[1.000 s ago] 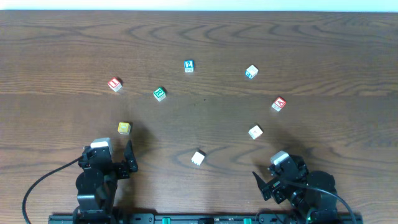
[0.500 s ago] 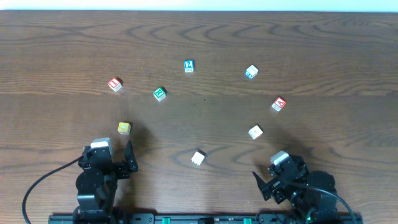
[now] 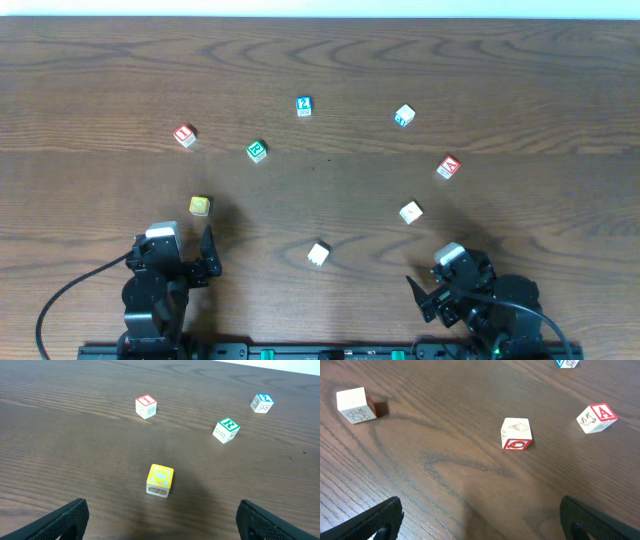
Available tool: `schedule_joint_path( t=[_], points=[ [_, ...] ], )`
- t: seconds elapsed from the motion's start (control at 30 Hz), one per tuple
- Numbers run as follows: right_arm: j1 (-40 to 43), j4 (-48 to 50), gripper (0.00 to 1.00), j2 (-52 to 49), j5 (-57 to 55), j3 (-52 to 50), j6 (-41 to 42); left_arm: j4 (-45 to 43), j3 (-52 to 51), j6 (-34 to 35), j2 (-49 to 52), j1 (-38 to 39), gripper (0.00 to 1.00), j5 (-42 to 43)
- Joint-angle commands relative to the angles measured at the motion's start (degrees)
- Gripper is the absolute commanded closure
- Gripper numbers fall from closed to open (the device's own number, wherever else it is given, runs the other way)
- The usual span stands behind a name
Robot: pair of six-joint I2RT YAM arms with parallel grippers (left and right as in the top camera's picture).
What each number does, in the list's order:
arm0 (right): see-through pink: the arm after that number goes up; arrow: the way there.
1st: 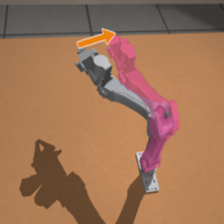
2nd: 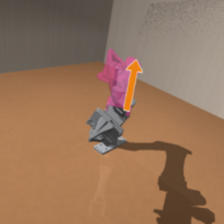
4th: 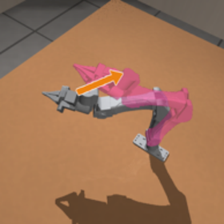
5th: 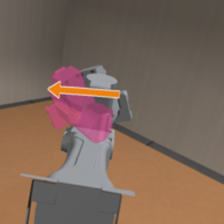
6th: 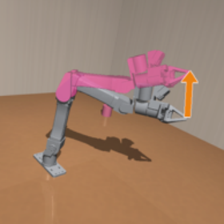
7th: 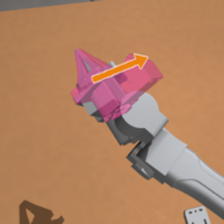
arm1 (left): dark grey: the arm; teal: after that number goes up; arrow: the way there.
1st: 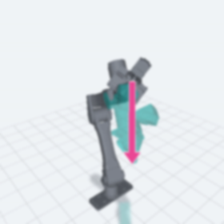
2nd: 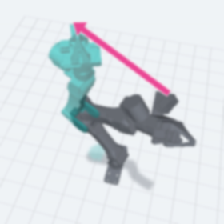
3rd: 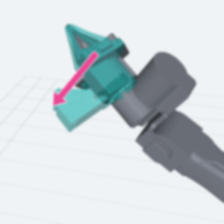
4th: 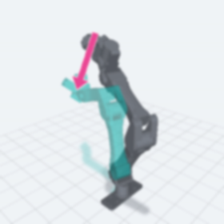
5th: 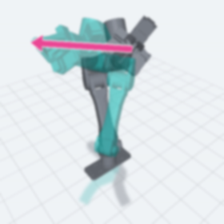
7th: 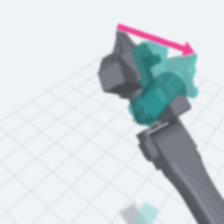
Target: Spell out Ai2
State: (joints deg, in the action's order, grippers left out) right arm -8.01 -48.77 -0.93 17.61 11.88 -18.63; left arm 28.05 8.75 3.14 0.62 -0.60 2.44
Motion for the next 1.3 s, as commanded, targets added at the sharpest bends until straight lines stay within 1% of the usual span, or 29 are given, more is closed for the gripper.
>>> schedule_joint_path(
  t=[0.0,0.37,0.5,0.63,0.73,0.83,1.0,1.1,1.23,1.27],
  points=[
    [0.52,-0.15,0.01,0.61,0.85,-0.81,0.63,0.0,-0.94,-0.39,-0.37,-0.02,0.05,0.15],
    [0.52,-0.15,0.01,0.61,0.85,-0.81,0.63,-0.02,-0.94,-0.35,-0.35,-0.02,0.05,0.17],
    [0.52,-0.15,0.01,0.61,0.85,-0.81,0.61,-0.35,-0.94,-0.13,-0.35,-0.02,0.05,2.64],
    [0.52,-0.15,0.01,0.61,0.85,-0.81,0.61,-4.04,-0.85,0.72,-0.35,-0.02,0.05,9.2],
    [0.52,-0.15,0.01,0.61,0.85,-0.81,0.63,-7.21,-0.15,1.84,0.02,-0.02,0.05,9.44],
    [0.52,-0.15,0.01,0.61,0.85,-0.81,0.63,-12.2,1.29,2.21,2.03,-0.02,0.05,9.09],
    [0.52,-0.15,0.01,0.61,0.85,-0.81,0.63,-19.74,4.98,1.07,10.69,-0.02,0.05,7.67],
    [0.52,-0.15,0.01,0.61,0.85,-0.81,0.61,-22.51,8.9,-1.22,20.02,-0.02,0.05,7.67],
    [0.52,-0.15,0.01,0.61,0.85,-0.81,0.61,-23.61,16.2,-3.87,33.11,-0.04,0.05,7.43],
    [0.52,-0.15,0.01,0.61,0.85,-0.81,0.63,-23.61,20.02,-4.7,38.69,-0.04,0.05,7.1]
  ],
)
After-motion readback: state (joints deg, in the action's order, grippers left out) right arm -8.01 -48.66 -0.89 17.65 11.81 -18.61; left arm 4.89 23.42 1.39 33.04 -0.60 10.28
